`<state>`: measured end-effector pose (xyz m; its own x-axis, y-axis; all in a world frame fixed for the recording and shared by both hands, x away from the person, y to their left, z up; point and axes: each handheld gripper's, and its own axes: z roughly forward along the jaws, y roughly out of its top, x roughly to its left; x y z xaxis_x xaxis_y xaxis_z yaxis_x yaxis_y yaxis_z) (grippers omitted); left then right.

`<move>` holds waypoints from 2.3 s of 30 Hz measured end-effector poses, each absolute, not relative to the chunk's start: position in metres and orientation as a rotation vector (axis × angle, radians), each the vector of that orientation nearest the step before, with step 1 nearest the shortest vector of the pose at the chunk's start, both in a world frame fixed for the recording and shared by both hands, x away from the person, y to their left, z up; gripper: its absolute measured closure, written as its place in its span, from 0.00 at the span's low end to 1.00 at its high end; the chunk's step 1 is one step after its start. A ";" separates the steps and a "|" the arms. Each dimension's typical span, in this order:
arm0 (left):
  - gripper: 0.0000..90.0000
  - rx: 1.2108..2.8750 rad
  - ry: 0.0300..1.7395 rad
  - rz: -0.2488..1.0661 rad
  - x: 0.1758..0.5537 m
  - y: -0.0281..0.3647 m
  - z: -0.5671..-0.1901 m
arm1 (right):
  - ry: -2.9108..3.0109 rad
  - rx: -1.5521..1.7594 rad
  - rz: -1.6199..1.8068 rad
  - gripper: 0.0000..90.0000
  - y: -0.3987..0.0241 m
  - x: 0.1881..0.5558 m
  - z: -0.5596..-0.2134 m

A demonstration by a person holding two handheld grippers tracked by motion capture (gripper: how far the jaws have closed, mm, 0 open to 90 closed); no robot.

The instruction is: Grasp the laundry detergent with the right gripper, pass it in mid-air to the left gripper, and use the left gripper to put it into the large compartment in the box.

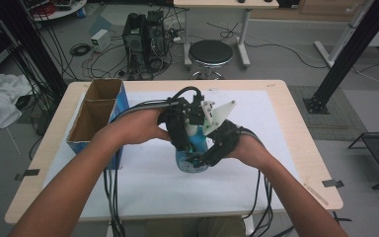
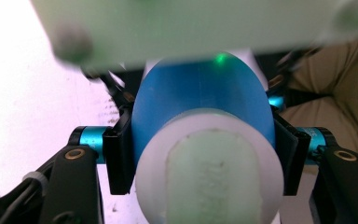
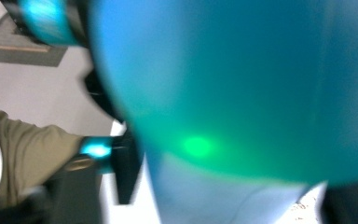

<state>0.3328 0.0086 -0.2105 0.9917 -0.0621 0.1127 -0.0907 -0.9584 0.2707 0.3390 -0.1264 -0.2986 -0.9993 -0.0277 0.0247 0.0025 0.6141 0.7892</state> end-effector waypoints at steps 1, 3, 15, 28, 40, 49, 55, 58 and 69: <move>0.42 2.860 -0.110 0.155 0.333 0.009 -0.211 | -2.791 0.011 -1.372 0.29 -0.128 0.339 -0.298; 0.42 2.862 -0.099 0.171 0.334 0.011 -0.212 | -2.825 -0.021 -1.352 0.25 -0.133 0.338 -0.298; 0.42 2.873 -0.044 0.206 0.337 0.026 -0.210 | -3.022 -0.279 -1.066 0.24 -0.180 0.343 -0.301; 0.42 2.878 0.013 0.239 0.342 0.038 -0.206 | -3.140 -0.375 -0.810 0.01 -0.218 0.344 -0.290; 0.42 2.896 0.138 0.255 0.349 0.043 -0.193 | -3.189 -0.388 -0.577 0.01 -0.252 0.342 -0.281; 0.42 2.906 0.289 0.305 0.354 0.054 -0.174 | -3.175 -0.458 -0.476 0.02 -0.273 0.346 -0.273; 0.42 2.901 0.362 0.317 0.358 0.062 -0.169 | -3.175 -0.458 -0.481 0.02 -0.276 0.349 -0.272; 0.42 2.891 0.404 0.316 0.358 0.066 -0.167 | -3.178 -0.457 -0.464 0.02 -0.274 0.350 -0.273; 0.42 2.817 0.669 0.320 0.361 0.091 -0.143 | -3.194 -0.439 -0.465 0.02 -0.271 0.352 -0.273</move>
<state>0.3607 0.0909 -0.1428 0.8720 0.4633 0.1578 0.4135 -0.8699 0.2687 0.3515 -0.2708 -0.2734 -0.9572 0.2797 -0.0746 0.2469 0.9232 0.2945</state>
